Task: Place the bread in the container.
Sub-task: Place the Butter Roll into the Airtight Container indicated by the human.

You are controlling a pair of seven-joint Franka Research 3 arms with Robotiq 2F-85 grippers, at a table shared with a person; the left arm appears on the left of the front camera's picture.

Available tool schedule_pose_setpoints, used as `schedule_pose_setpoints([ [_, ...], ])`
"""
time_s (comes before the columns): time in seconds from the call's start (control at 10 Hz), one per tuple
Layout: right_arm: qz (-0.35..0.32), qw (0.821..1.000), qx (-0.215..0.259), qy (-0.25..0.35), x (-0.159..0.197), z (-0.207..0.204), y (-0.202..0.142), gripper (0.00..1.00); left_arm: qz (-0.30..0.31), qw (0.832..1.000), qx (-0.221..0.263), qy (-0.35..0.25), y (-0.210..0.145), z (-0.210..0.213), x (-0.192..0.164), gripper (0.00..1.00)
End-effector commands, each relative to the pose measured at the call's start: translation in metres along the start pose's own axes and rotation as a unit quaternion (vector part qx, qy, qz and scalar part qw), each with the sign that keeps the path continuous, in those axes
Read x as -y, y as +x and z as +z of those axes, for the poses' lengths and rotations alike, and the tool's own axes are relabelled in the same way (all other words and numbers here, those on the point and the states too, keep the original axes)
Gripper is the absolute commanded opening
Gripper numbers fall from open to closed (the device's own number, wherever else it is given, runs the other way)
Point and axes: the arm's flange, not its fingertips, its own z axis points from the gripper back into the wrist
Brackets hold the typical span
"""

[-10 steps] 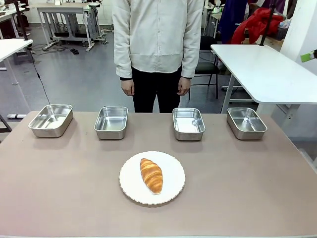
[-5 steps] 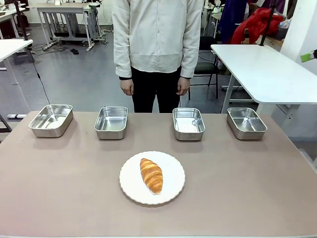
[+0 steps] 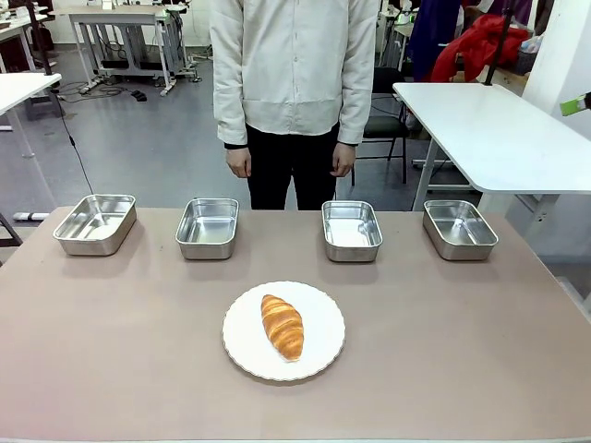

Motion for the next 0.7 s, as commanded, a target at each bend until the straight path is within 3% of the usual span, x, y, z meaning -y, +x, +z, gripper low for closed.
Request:
schedule_pose_setpoints([
  [0.0,0.001,1.0,0.005,0.003,0.0005,-0.0002,0.0008,1.0,-0.004,1.0,0.006,-0.003,0.0022,0.0013,0.0018,1.0],
  [0.6,0.001,1.0,0.005,0.003,0.0005,-0.0002,0.0008,1.0,-0.004,1.0,0.006,-0.003,0.0022,0.0013,0.0018,1.0],
])
